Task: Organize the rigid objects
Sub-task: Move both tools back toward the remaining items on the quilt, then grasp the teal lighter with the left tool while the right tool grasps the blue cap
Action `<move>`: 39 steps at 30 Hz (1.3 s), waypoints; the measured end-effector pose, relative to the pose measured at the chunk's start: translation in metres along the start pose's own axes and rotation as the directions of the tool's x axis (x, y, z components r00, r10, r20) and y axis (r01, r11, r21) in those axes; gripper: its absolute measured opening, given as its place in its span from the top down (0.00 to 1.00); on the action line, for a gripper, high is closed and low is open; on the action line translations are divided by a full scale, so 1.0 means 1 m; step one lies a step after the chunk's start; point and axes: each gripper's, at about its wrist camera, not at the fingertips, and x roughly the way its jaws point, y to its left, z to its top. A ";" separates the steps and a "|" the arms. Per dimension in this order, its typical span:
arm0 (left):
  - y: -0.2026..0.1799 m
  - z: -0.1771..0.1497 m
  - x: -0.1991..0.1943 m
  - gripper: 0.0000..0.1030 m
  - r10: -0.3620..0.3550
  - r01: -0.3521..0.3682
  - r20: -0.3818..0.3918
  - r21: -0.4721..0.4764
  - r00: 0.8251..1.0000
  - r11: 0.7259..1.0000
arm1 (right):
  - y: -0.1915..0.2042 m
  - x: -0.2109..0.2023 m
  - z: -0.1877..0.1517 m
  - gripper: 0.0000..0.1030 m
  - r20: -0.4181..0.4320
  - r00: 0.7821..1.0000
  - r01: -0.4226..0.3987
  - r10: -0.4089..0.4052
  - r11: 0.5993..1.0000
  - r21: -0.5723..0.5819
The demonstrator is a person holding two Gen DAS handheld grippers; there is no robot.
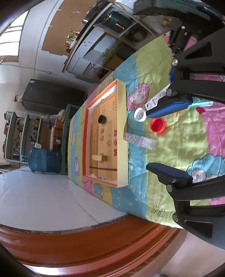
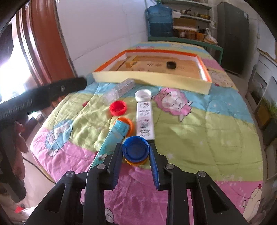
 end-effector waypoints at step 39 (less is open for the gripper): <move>-0.034 -0.036 -0.002 0.79 -0.169 0.170 -0.043 0.024 0.985 0.985 | -0.028 -0.020 0.017 0.70 0.072 0.997 0.016 -0.024 0.994 0.108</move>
